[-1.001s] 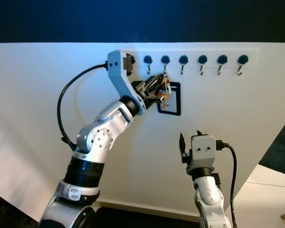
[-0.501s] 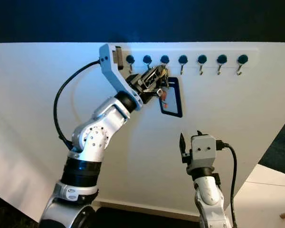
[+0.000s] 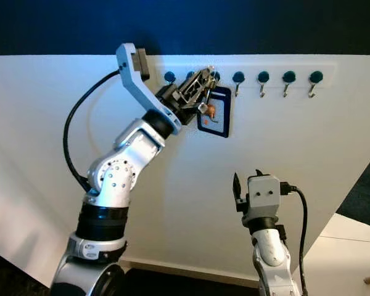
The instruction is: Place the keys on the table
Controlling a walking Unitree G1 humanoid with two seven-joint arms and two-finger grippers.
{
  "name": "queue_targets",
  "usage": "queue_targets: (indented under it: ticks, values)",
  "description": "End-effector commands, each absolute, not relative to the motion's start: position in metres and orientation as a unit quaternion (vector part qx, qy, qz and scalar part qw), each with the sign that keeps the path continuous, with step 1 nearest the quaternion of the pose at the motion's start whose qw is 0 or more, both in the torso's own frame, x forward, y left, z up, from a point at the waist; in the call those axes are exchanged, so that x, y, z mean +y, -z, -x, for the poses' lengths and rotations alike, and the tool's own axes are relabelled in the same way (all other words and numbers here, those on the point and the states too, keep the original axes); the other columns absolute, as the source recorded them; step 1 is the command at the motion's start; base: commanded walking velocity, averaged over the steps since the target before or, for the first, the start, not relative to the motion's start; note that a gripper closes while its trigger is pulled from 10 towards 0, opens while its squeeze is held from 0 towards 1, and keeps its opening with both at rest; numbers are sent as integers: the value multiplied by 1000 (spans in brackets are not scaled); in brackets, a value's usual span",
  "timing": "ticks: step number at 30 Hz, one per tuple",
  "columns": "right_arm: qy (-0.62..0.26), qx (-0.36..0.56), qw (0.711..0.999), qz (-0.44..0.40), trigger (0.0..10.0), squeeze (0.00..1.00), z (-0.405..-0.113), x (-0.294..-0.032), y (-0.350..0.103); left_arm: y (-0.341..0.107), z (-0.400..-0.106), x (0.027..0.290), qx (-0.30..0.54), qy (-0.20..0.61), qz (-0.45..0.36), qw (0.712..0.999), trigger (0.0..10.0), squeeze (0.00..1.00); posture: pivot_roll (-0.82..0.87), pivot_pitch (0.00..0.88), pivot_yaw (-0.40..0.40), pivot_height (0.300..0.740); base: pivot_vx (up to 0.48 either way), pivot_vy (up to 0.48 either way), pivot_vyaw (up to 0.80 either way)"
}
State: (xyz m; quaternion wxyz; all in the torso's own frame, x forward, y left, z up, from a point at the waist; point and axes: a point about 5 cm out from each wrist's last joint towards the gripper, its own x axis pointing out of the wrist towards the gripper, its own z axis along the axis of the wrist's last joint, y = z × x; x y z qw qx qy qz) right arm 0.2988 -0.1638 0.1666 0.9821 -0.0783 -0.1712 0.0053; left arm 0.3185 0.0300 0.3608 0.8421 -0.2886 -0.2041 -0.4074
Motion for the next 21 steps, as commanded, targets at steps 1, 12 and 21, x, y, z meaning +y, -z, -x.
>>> queue_targets:
  ticks: [1,12,21]
  values:
    - [-7,-160,984,75,10000,0,-297,-162,-160,-379,-303,18,-233,446,290,814,10000,0,-24,168,98,740,0,0,0]
    - [0,-154,985,78,10000,0,-293,-168,-156,-323,-280,59,-184,457,228,840,10000,0,-10,180,99,740,0,0,0]
    - [-5,-147,986,80,10000,0,-291,-166,-152,-254,-286,86,-109,331,68,935,10000,0,-3,186,101,740,0,0,0]
